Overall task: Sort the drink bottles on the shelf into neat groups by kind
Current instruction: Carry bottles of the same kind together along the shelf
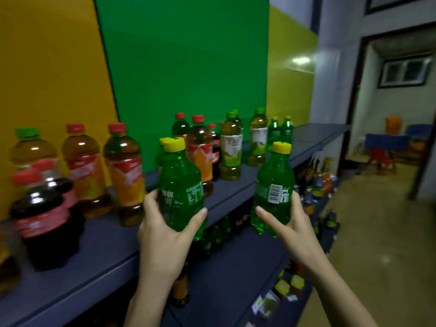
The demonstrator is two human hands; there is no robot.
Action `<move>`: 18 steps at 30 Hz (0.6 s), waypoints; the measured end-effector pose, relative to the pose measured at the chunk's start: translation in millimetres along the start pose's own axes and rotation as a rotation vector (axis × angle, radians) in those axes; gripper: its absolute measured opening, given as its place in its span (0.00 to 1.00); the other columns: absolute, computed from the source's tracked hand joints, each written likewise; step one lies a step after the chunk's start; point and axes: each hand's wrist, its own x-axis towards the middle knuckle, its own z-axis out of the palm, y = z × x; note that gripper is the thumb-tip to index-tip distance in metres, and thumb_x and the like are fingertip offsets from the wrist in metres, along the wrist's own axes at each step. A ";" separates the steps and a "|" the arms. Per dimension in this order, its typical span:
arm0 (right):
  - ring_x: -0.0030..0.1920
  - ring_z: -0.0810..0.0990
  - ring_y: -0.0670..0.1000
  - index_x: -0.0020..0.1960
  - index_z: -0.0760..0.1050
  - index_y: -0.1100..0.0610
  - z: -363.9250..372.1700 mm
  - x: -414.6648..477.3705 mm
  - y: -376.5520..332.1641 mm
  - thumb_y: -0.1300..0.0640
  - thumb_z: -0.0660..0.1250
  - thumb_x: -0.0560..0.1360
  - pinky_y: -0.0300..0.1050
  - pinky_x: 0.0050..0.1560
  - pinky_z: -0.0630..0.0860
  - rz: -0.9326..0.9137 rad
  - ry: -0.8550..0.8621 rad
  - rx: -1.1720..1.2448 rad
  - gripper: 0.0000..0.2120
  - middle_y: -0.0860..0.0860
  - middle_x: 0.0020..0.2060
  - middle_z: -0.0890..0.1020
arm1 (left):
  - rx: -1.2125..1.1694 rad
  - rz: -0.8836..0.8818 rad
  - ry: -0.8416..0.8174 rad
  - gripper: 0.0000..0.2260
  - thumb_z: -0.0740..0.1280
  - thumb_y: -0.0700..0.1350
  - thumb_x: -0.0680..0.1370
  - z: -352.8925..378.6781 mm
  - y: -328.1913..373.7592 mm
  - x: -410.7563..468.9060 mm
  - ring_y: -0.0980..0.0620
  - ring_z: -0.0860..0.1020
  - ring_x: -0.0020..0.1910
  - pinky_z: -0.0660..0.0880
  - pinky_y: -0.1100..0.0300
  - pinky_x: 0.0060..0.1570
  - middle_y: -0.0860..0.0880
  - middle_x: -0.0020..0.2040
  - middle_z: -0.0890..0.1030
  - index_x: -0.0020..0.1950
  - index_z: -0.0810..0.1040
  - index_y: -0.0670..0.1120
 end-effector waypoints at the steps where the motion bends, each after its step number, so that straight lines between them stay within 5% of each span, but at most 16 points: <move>1: 0.51 0.75 0.29 0.62 0.63 0.44 -18.9 4.6 6.0 0.50 0.69 0.68 0.26 0.48 0.72 0.002 0.014 -0.016 0.25 0.34 0.52 0.76 | -0.017 0.007 -0.014 0.29 0.77 0.49 0.64 22.5 3.3 1.1 0.52 0.76 0.53 0.72 0.58 0.51 0.54 0.51 0.75 0.60 0.66 0.50; 8: 0.48 0.78 0.34 0.60 0.64 0.41 -150.1 49.0 51.3 0.47 0.69 0.66 0.30 0.47 0.74 0.015 0.087 -0.140 0.25 0.34 0.52 0.77 | -0.095 0.003 -0.128 0.28 0.76 0.49 0.65 174.0 30.4 1.0 0.55 0.74 0.50 0.70 0.61 0.48 0.56 0.50 0.75 0.59 0.65 0.51; 12: 0.52 0.77 0.50 0.63 0.63 0.41 -202.1 76.5 76.7 0.44 0.68 0.66 0.39 0.48 0.76 0.014 0.110 -0.190 0.28 0.34 0.53 0.76 | -0.112 0.013 -0.169 0.27 0.76 0.50 0.66 246.3 41.6 3.3 0.58 0.73 0.48 0.68 0.63 0.46 0.65 0.47 0.71 0.57 0.63 0.55; 16: 0.53 0.77 0.59 0.69 0.61 0.47 -234.7 107.5 100.5 0.39 0.67 0.64 0.50 0.52 0.78 0.031 0.108 -0.207 0.37 0.36 0.55 0.75 | -0.110 0.013 -0.196 0.27 0.76 0.50 0.66 303.7 45.8 13.5 0.57 0.73 0.49 0.69 0.63 0.47 0.59 0.50 0.74 0.57 0.64 0.54; 18: 0.53 0.77 0.53 0.66 0.62 0.43 -246.4 125.0 113.8 0.41 0.68 0.65 0.47 0.52 0.78 0.022 0.109 -0.195 0.32 0.35 0.54 0.76 | -0.093 0.019 -0.201 0.27 0.75 0.51 0.66 330.3 44.3 22.0 0.57 0.73 0.50 0.69 0.63 0.47 0.57 0.52 0.74 0.59 0.65 0.53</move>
